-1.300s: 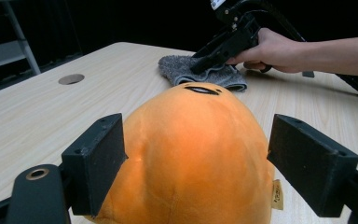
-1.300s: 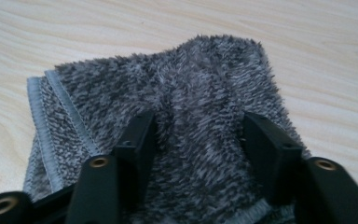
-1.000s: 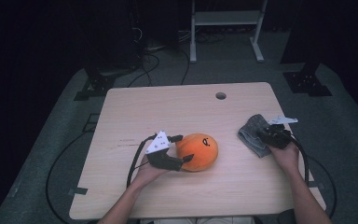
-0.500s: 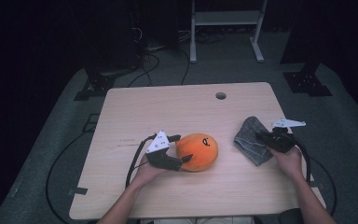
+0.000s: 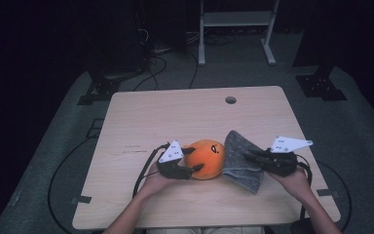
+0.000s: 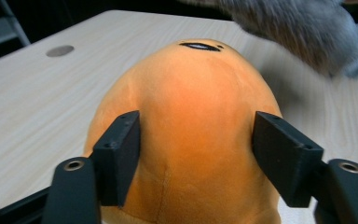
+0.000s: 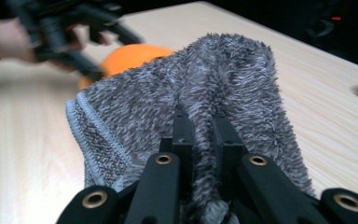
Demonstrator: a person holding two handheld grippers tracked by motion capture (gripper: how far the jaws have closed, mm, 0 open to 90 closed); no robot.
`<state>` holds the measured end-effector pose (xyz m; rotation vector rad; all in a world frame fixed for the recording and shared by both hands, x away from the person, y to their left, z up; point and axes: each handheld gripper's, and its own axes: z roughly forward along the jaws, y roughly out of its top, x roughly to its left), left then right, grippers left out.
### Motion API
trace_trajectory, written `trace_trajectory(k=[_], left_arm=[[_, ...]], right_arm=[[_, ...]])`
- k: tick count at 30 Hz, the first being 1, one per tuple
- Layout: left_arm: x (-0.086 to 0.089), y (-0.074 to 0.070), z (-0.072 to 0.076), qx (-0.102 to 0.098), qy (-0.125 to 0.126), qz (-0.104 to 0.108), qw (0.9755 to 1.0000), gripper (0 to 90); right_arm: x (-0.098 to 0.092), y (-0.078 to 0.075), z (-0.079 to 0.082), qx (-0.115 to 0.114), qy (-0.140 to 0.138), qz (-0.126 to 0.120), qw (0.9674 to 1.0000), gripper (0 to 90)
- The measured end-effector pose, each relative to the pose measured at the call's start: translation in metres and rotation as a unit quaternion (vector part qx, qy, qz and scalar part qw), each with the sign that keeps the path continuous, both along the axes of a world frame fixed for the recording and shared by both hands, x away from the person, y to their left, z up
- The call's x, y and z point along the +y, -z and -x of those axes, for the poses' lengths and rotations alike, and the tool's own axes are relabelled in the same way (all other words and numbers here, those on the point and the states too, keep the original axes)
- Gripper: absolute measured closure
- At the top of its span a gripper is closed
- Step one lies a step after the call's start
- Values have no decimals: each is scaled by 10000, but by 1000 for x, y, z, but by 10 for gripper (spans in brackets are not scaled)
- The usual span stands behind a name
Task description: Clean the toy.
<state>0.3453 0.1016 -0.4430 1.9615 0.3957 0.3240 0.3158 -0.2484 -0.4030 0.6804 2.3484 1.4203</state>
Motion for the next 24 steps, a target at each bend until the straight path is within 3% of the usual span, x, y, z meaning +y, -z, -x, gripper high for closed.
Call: trace_trajectory(k=[4,6,9,13,21,24], left_arm=[[-1,0,0,-23,24,-4,10000,362],[-2,0,0,-9,48,5,10000,366],[-1,1,-1,13,102,28,9999,370],[-5,-1,1,-96,198,-101,9997,377],[-6,0,0,-82,308,-152,9994,387],[-7,0,1,-105,315,-203,9992,384]], right_arm=[[29,6,-3,-85,-323,521,9981,812],[35,8,-5,-89,-357,621,9974,790],[41,11,-9,-79,-337,629,9974,632],[47,11,-16,22,-342,406,9986,522],[66,10,-25,-152,-189,288,9993,555],[75,8,-25,-282,-195,340,9988,654]])
